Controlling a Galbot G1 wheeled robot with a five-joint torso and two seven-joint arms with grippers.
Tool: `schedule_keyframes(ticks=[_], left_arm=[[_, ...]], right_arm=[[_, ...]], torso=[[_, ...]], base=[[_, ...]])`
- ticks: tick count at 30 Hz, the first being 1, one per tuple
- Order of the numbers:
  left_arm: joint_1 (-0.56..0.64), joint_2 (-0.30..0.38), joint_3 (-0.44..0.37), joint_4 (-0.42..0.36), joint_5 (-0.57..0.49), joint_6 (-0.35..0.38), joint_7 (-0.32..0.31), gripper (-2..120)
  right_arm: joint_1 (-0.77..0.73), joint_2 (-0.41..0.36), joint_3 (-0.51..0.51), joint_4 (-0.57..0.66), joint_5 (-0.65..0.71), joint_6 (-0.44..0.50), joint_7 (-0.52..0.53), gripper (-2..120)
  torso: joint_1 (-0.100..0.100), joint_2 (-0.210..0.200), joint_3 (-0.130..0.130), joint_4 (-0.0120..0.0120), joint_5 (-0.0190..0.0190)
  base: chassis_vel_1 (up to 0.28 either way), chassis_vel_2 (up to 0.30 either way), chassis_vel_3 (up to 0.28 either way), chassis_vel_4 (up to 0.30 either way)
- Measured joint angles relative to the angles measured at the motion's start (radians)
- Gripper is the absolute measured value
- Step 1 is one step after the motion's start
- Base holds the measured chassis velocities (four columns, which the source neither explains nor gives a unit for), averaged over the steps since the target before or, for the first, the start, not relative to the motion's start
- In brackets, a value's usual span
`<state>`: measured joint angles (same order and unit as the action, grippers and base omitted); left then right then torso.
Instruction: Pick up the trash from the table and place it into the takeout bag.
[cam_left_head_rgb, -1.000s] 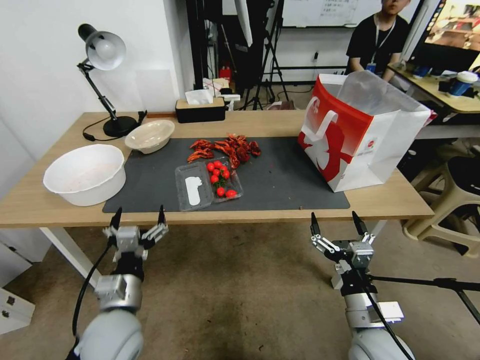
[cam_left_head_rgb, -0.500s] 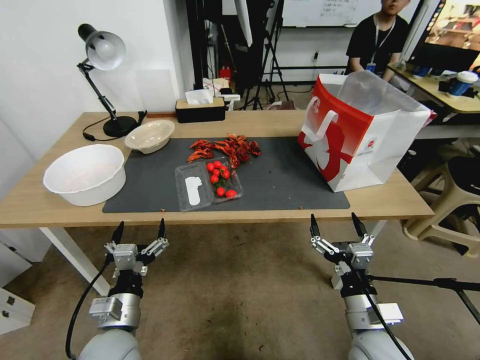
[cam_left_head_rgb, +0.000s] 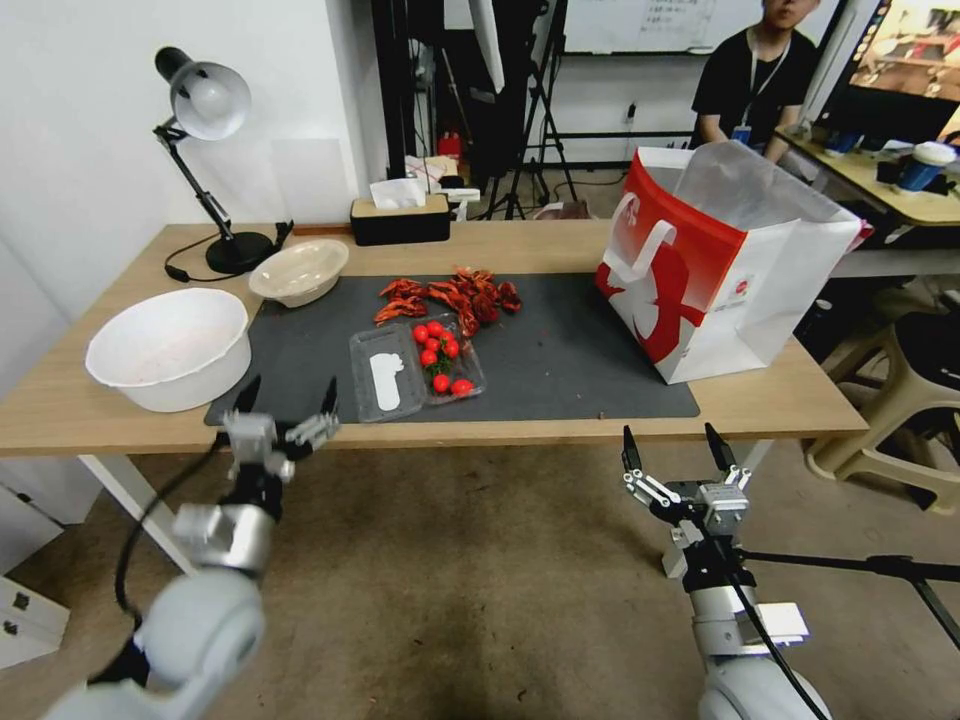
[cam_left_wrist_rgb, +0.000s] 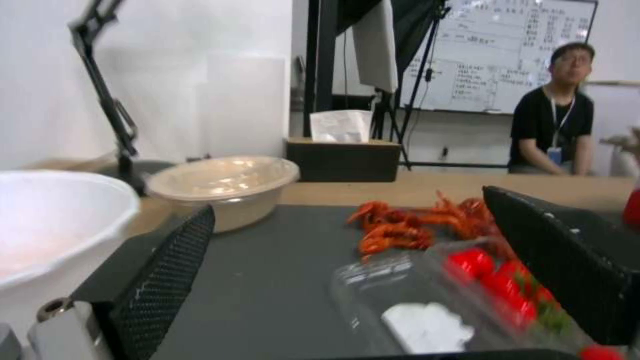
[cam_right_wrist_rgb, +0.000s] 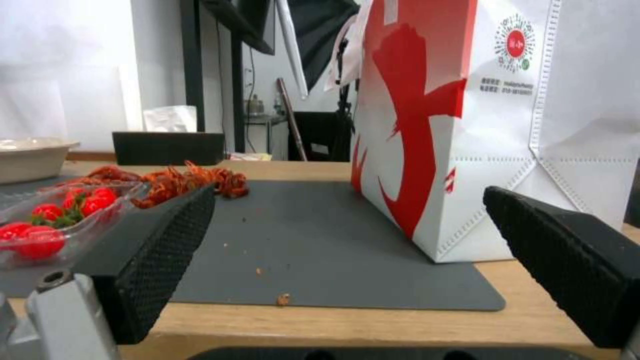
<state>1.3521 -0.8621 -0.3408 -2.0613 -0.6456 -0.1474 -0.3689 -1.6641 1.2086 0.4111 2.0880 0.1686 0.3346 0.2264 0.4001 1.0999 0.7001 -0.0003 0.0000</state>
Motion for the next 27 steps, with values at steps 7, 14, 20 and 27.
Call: schedule_keyframes(ticks=[7, 14, 20, 27], left_arm=[[-0.183, 0.026, 0.063, 0.018, -0.232, 0.088, -0.037, 100], [-0.3, 0.025, 0.094, 0.038, -0.362, 0.138, -0.06, 100], [-0.39, 0.015, 0.118, 0.077, -0.469, 0.175, -0.082, 100], [-0.52, -0.042, 0.152, 0.121, -0.734, 0.274, -0.229, 100]], right_arm=[[0.0, 0.003, -0.001, -0.001, 0.0, -0.001, 0.001, 100], [-0.003, 0.002, 0.003, -0.001, 0.0, -0.002, 0.002, 100], [-0.005, 0.0, 0.006, -0.001, 0.0, -0.002, 0.003, 100], [-0.007, 0.007, 0.006, -0.002, 0.0, -0.002, 0.004, 100]], torso=[[0.0, 0.0, 0.0, 0.0003, -0.0003], [0.0, 0.0, 0.0, 0.0003, 0.0001], [0.0, 0.0, 0.0, 0.0004, 0.0002], [0.0, 0.0, 0.0, 0.0005, -0.0001]], base=[[0.0, 0.0, 0.0, 0.0], [0.0, 0.0, 0.0, 0.0], [0.0, 0.0, 0.0, 0.0], [0.0, 0.0, 0.0, 0.0]])
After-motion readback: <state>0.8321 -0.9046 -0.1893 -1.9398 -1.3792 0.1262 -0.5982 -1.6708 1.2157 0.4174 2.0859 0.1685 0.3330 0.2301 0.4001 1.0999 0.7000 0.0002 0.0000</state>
